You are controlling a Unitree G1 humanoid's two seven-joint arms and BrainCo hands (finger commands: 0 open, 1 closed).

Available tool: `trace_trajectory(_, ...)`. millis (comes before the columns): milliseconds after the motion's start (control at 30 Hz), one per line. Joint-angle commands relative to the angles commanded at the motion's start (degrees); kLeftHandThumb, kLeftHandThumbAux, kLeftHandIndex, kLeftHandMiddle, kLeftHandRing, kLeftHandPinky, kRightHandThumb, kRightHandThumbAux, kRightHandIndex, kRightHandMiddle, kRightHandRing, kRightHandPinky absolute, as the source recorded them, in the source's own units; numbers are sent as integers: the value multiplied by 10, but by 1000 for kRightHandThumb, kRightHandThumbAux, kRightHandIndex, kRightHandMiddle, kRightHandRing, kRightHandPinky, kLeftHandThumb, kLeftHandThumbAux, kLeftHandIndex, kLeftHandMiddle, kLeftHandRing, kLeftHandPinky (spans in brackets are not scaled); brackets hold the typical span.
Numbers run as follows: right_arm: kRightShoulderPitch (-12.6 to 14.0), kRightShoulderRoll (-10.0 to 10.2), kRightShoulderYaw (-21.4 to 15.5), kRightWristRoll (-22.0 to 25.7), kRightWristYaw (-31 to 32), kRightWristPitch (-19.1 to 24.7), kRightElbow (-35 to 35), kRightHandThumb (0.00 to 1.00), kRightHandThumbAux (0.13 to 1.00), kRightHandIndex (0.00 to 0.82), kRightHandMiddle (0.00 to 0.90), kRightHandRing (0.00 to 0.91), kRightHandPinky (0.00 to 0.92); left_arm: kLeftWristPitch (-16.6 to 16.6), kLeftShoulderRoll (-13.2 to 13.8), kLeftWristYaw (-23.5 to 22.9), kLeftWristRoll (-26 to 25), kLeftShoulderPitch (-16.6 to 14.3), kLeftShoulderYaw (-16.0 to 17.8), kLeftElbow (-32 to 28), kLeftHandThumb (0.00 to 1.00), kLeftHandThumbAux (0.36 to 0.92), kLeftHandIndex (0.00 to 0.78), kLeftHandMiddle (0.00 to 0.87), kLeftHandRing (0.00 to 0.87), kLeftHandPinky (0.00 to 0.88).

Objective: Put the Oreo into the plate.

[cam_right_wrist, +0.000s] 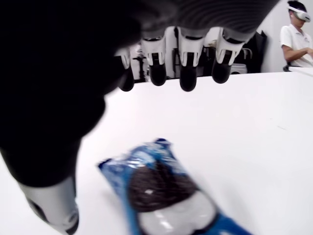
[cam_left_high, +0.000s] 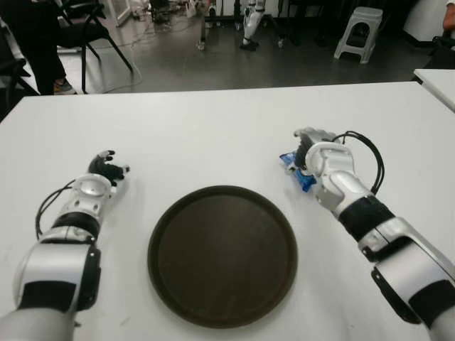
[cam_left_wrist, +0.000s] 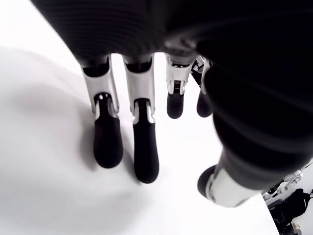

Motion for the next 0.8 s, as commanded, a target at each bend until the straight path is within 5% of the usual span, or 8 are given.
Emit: trace_trajectory(800,-31,17,-15,24,-29,6,86,0,758,74,104,73,0,-3,2,0,-3,3,4,1,182,800,78,106,148,164)
